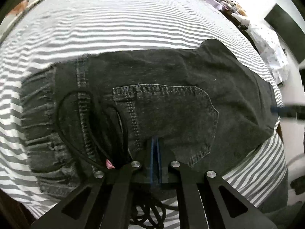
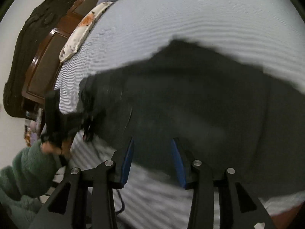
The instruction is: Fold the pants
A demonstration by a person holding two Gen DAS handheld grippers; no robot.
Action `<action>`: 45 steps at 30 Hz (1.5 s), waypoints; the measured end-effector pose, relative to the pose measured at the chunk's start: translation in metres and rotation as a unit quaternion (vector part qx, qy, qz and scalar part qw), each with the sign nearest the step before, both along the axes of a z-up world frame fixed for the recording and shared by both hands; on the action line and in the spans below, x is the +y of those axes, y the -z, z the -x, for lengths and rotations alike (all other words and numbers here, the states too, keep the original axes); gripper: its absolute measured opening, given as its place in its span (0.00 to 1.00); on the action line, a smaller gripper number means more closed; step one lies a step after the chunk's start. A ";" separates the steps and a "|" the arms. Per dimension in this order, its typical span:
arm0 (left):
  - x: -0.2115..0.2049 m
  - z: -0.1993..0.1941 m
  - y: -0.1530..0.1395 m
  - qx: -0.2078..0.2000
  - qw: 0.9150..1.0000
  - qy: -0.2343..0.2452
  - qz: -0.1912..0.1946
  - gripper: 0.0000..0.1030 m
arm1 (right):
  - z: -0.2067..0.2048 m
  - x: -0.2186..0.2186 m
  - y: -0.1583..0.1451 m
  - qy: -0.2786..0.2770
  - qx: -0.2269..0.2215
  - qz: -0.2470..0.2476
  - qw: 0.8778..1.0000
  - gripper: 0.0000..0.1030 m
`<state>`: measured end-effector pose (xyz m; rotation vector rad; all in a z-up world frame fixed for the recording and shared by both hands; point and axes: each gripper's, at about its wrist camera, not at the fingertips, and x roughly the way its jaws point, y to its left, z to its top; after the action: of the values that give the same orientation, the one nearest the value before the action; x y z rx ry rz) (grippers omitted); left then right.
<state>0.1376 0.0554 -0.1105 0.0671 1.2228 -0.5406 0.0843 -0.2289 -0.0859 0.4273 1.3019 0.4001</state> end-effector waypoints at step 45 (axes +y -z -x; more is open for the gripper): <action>-0.099 0.034 -0.105 -0.124 0.992 0.016 0.015 0.52 | 0.123 -0.226 0.000 0.276 -0.101 0.001 0.956 0.40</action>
<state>0.1041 -0.0441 -0.0059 0.1250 0.9727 -0.5617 -0.0387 -0.4548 -0.0864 0.7060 0.9337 -0.0296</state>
